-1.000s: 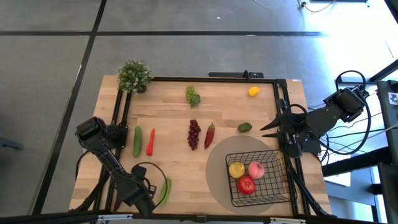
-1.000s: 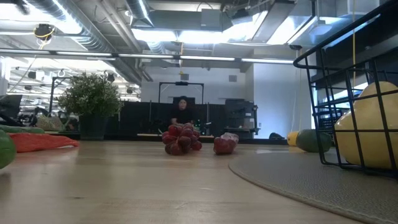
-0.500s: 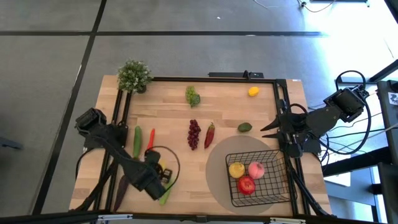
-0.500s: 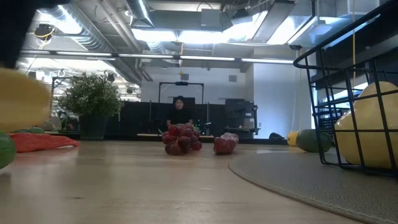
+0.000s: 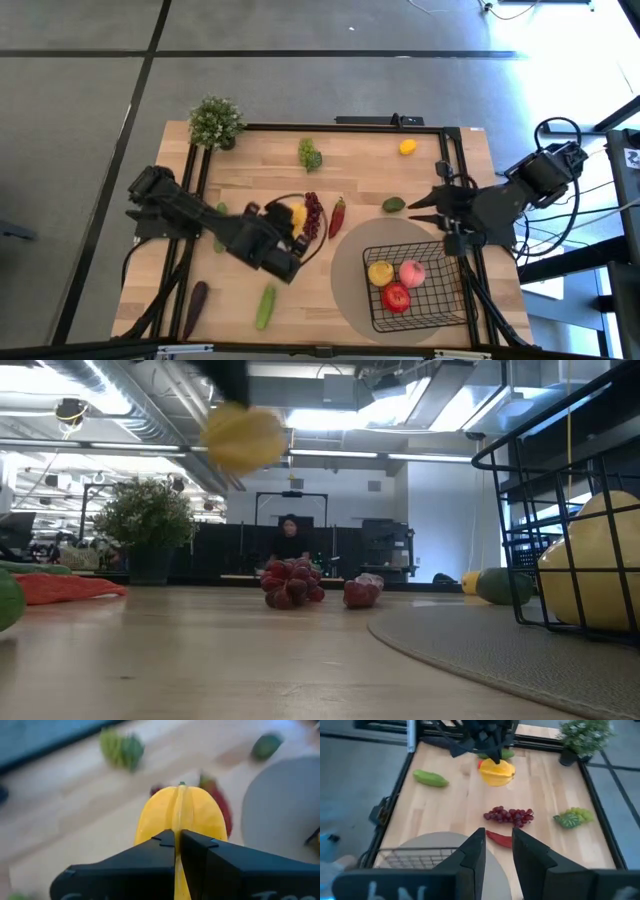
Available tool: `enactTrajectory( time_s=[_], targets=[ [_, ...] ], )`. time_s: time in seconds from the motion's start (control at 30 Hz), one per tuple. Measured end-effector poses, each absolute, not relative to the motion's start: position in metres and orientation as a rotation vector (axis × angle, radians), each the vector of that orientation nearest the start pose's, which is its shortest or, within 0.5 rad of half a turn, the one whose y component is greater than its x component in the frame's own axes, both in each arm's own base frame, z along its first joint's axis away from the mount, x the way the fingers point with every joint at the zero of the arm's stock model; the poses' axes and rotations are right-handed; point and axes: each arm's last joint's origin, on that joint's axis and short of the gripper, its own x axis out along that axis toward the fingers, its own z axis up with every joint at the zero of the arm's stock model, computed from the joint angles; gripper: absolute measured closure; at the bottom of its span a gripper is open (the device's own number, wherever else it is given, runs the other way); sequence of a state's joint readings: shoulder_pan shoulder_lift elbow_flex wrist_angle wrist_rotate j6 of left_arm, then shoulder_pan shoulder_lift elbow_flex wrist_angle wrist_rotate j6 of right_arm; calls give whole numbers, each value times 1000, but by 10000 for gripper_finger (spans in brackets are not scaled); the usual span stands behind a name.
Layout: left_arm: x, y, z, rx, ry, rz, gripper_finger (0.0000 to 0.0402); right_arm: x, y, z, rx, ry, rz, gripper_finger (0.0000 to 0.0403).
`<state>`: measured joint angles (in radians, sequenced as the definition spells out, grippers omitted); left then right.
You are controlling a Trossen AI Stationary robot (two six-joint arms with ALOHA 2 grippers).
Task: Build produce basket
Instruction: Put the star fruit into the wire basket
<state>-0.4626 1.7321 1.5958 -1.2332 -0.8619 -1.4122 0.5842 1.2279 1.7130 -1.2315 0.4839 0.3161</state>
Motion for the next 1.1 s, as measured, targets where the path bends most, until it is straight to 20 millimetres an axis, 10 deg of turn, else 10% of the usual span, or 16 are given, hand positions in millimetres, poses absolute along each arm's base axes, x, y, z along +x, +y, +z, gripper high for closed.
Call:
enactTrajectory(
  time_s=[0.43,0.83,1.1],
  targets=[
    [327,-110,414,-158,405,749,401,216,104,436,37,676,-149,315],
    [336,-114,442,-32,312,640,401,253,78,435,85,600,-259,315],
    [337,-114,443,5,315,629,401,264,70,438,50,597,-36,315]
  ],
)
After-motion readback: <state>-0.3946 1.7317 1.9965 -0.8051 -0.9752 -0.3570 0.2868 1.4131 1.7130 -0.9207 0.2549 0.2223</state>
